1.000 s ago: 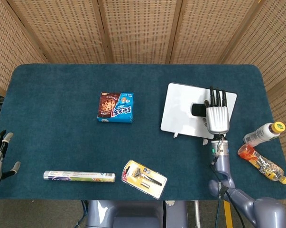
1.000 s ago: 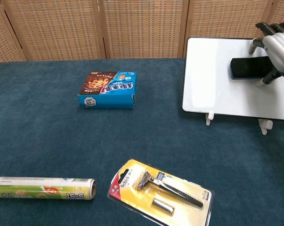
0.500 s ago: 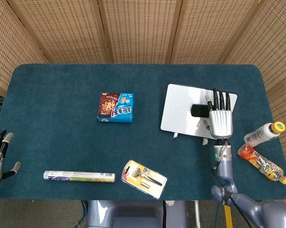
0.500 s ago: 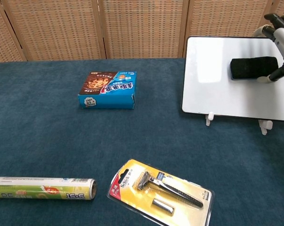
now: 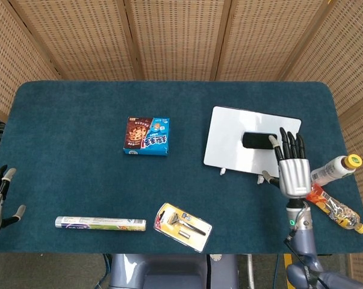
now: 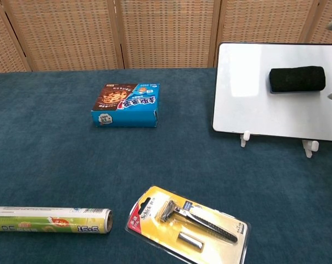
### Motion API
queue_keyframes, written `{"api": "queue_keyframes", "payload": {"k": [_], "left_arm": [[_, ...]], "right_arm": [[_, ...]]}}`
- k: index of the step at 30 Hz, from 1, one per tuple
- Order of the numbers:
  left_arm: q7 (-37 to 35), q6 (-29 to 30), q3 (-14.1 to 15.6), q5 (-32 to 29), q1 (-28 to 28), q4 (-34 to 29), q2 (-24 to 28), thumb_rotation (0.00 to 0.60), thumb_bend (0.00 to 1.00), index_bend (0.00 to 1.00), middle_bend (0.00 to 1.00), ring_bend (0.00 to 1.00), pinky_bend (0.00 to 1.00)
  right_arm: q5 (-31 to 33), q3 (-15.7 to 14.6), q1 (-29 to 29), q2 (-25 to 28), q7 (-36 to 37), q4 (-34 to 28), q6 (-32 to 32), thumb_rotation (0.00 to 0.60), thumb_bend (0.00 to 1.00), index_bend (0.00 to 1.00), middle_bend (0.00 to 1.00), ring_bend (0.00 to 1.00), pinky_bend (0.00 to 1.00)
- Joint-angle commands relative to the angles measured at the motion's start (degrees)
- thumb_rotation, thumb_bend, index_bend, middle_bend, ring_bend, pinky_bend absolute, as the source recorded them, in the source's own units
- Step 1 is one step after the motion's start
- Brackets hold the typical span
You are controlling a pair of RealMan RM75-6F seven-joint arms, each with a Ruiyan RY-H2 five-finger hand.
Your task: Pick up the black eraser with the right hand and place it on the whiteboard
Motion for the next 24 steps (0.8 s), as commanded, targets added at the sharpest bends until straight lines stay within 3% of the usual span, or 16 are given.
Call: {"api": "queue_keyframes", "payload": {"k": [1,12,20,24], "left_arm": [[0.0,0.1,0.0,0.1,0.0,0.1,0.0,0.600,0.31,0.00,0.00,0.00,0.00],[-0.1,-0.2,-0.2,-0.2,-0.2,0.6,-0.1,0.600,0.31,0.00,0.00,0.00,0.00],[-0.5,-0.2,-0.2,0.0,-0.1,0.5,0.0,0.600,0.31,0.00,0.00,0.00,0.00],[-0.7,-0.2,-0.2,0.0,-0.1,0.5,0.1,0.600,0.31,0.00,0.00,0.00,0.00]], "right_arm": [[-2.7,-4.5,-5.3,7.9,3.8,-6.2,1.6,0.600,0.05,0.13,0.00,0.00,0.00],[-5.3,-8.5,-10.8,12.8,9.1,-5.8,3.5,0.600,0.03,0.13,0.00,0.00,0.00],[-4.4,-8.1,-11.8,16.4,8.6,-9.5,1.3,0.600,0.03,0.13,0.00,0.00,0.00],[-5.1,-8.1,-12.1,16.8,8.0,-10.0,1.4,0.600,0.03,0.06,0.00,0.00,0.00]]}}
